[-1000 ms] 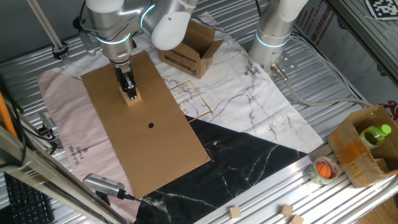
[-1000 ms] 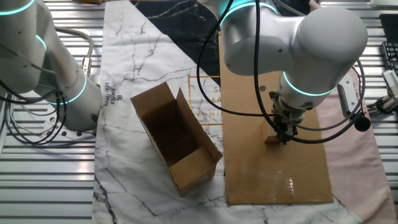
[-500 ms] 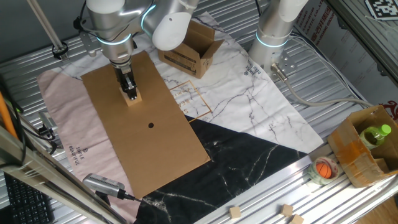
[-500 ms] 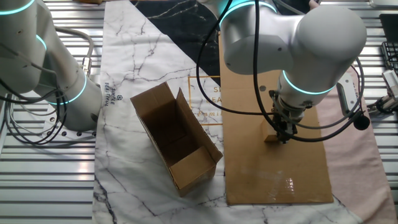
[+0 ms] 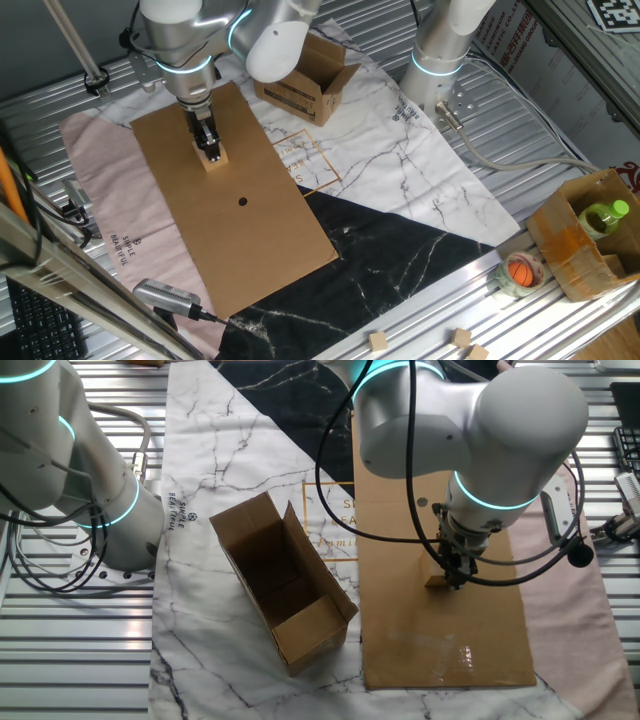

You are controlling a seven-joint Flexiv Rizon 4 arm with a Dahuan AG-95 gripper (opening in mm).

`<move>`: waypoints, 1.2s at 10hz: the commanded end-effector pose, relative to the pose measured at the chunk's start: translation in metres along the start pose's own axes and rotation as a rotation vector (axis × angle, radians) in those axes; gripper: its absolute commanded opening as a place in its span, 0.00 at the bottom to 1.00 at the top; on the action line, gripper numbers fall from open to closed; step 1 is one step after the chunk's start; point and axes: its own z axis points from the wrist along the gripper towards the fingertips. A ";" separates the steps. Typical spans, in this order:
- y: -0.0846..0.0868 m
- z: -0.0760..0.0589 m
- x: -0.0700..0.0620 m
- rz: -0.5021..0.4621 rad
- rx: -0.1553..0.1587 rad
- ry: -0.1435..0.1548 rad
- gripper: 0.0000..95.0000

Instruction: Hold a small block with the gripper and sweep it from left to right on the table

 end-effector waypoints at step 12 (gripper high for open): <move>0.003 -0.001 0.000 0.008 0.000 0.000 0.60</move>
